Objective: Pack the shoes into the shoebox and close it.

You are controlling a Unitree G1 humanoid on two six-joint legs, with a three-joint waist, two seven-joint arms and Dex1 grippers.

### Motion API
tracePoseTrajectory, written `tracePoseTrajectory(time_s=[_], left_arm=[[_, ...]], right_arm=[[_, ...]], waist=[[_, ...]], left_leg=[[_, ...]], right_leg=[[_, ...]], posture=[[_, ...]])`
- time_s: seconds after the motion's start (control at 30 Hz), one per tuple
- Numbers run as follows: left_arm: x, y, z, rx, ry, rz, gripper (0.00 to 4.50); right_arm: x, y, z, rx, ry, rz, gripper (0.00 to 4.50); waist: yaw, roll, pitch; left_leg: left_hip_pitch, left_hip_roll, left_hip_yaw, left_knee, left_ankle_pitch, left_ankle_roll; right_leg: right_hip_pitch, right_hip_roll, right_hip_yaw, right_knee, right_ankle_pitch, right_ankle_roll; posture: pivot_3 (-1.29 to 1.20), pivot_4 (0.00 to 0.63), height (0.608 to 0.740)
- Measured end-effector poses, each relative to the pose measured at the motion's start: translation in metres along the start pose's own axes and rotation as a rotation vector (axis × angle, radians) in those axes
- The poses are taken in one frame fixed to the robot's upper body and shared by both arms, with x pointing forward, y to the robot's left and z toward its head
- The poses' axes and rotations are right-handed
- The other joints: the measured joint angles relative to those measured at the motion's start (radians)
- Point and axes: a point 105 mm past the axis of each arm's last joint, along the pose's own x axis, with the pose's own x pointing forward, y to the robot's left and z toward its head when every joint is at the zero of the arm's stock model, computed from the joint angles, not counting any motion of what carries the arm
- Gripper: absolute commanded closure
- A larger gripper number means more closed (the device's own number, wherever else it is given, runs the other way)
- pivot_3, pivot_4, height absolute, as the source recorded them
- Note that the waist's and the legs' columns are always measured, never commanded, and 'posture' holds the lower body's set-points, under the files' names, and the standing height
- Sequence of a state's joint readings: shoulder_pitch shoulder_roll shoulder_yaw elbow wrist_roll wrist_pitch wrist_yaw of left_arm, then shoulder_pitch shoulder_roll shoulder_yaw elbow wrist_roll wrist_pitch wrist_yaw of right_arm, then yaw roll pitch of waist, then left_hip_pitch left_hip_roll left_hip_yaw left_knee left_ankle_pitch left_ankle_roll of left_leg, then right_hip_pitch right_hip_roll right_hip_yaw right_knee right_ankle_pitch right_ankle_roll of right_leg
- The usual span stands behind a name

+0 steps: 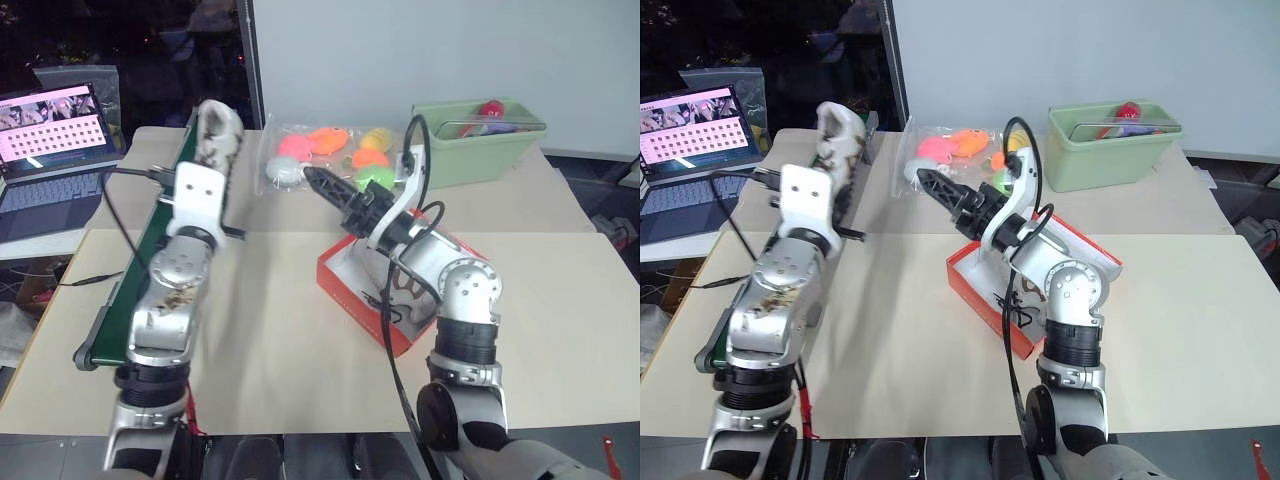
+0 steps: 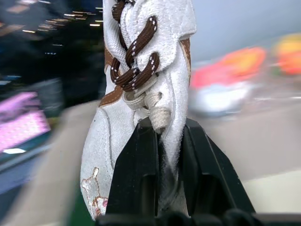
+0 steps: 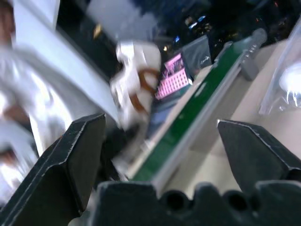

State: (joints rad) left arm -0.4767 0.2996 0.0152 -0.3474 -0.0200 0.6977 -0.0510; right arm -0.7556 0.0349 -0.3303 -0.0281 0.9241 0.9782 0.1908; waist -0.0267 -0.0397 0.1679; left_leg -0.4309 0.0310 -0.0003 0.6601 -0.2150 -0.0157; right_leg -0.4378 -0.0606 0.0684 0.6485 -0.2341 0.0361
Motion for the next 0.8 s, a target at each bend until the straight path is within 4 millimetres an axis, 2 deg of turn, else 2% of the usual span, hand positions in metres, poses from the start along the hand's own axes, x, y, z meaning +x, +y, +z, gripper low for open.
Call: tracePoseTrajectory(time_s=[0.07,0.13,0.17,0.27,0.4,0.8], left_arm=[[-0.003,-0.021,-0.004,-0.086,0.005,-0.086,3.86],[-0.005,-0.038,0.001,-0.183,-0.011,-0.157,3.86],[-0.008,-0.050,0.009,-0.247,-0.035,-0.215,3.86],[-0.014,-0.068,0.029,-0.351,-0.093,-0.326,3.86],[-0.022,-0.083,0.051,-0.435,-0.149,-0.454,3.86],[-0.029,-0.094,0.046,-0.467,-0.079,-0.575,3.86]], right_arm=[[-0.002,-0.010,-0.003,0.095,0.010,-0.027,0.00],[-0.002,-0.012,-0.004,0.127,0.021,-0.030,0.00],[-0.002,-0.010,-0.004,0.135,0.029,-0.019,0.00],[-0.002,-0.008,-0.004,0.129,0.042,-0.009,0.00],[-0.001,-0.006,-0.006,0.118,0.055,-0.006,0.00],[0.000,-0.006,-0.006,0.112,0.061,-0.012,0.00]], waist=[[-0.001,0.000,0.000],[-0.001,0.000,0.000],[-0.004,0.000,0.000],[-0.012,0.000,0.000],[-0.020,0.001,0.000],[-0.018,0.002,-0.001]], left_leg=[[-0.001,0.000,0.001,0.000,0.000,0.000],[-0.001,0.000,0.001,0.001,0.000,0.000],[-0.001,0.000,0.001,0.001,0.000,0.000],[0.000,-0.001,0.001,0.002,0.001,0.001],[0.001,0.000,0.001,0.003,0.001,0.001],[0.001,0.000,0.000,0.003,0.001,0.001]], right_leg=[[-0.002,0.001,0.000,0.001,0.000,0.000],[-0.002,0.002,0.000,0.001,0.000,-0.001],[-0.001,0.002,0.000,0.000,0.000,-0.001],[0.000,0.002,0.000,-0.001,0.000,-0.001],[0.000,0.003,0.000,-0.001,0.000,0.000],[0.000,0.004,0.001,-0.001,0.000,0.000]], posture=[[0.00,0.150,0.729],[0.00,0.150,0.729],[0.00,0.150,0.729],[0.00,0.150,0.729],[0.00,0.150,0.729],[0.00,0.150,0.729]])
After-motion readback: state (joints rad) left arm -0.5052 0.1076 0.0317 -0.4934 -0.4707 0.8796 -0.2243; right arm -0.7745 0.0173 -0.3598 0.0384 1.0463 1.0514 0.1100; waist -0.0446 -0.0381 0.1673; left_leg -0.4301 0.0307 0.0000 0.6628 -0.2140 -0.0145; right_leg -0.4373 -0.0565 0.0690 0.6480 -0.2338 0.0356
